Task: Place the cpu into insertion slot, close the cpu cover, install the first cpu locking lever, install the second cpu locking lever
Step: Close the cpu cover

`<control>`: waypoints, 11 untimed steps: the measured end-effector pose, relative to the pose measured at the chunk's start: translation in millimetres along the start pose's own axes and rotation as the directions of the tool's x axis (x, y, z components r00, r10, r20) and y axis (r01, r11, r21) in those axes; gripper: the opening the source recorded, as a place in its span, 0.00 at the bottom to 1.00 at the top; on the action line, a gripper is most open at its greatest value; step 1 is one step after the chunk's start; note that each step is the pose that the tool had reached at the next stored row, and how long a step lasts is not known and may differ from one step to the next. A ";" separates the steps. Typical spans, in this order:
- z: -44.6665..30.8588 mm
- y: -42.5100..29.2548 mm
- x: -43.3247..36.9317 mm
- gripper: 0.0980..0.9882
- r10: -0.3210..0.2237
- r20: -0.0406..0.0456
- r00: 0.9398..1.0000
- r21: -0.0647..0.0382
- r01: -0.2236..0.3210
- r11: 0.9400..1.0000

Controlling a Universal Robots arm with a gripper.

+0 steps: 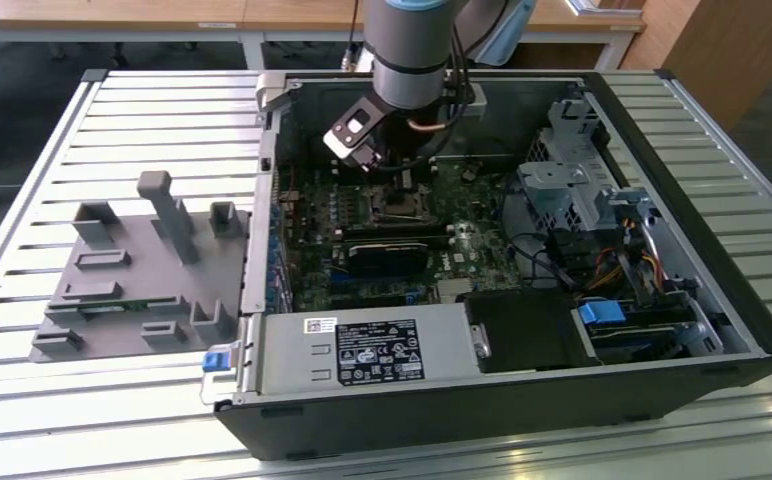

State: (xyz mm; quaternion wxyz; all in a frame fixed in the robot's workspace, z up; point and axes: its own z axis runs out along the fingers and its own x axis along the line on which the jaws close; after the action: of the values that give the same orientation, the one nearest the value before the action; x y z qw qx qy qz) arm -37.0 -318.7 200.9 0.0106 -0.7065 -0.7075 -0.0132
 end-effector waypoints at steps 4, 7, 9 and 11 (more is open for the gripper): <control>-3.4 -1.0 -0.1 0.01 0.000 0.002 1.000 0.001 0.000 1.000; -3.4 -6.5 -0.2 0.01 -0.002 0.002 1.000 0.001 0.002 1.000; -3.2 -9.7 -0.1 0.01 -0.004 0.002 1.000 0.000 0.004 1.000; -2.7 -11.5 -0.2 0.01 -0.007 0.002 1.000 0.001 0.007 1.000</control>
State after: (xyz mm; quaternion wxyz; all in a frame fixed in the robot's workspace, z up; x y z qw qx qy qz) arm -48.5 -319.0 203.6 0.0099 -0.7042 -0.7099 -0.0122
